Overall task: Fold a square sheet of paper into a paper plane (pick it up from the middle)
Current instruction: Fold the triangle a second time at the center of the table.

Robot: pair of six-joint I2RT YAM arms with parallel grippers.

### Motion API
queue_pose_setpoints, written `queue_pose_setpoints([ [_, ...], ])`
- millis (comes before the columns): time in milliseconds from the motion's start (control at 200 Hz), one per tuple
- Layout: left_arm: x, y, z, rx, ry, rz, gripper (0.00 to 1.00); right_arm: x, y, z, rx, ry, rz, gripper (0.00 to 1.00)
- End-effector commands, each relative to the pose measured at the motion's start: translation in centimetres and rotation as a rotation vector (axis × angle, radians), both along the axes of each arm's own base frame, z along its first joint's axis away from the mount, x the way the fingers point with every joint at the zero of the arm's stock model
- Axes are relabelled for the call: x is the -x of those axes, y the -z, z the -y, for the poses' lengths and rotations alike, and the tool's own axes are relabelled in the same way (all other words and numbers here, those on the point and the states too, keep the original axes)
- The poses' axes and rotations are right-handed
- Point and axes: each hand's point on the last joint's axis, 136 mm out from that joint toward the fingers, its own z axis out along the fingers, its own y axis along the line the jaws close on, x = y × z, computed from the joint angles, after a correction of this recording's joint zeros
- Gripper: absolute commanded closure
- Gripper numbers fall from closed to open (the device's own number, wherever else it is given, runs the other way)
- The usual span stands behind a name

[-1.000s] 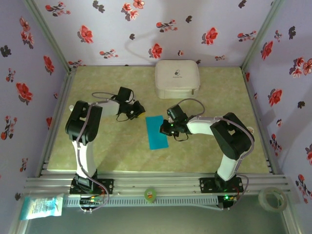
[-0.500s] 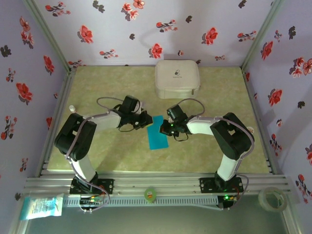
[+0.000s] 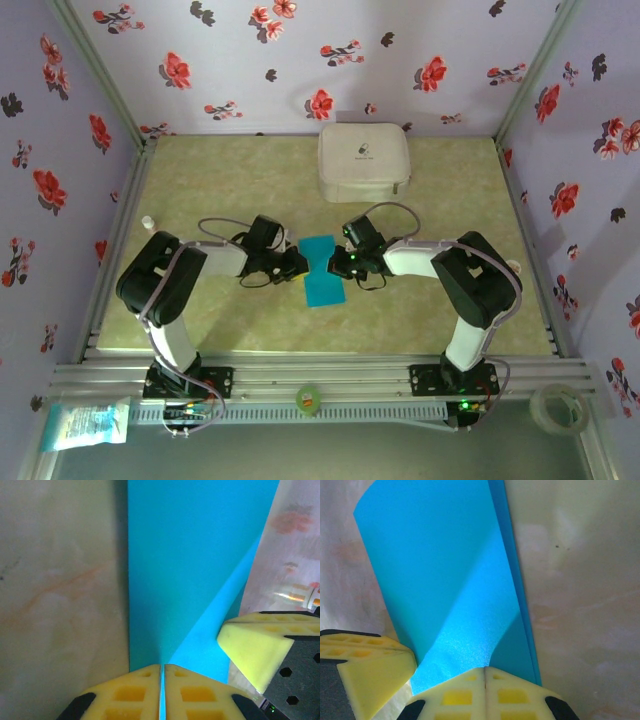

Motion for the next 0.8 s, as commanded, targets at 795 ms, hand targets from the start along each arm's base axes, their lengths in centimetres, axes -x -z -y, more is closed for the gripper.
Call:
queue_pose_setpoints([
  [795, 6.7, 1.9, 0.6, -0.046, 0.075, -0.077, 0.87, 4.3, 5.5, 5.4, 0.259, 0.037, -0.166, 1.0],
])
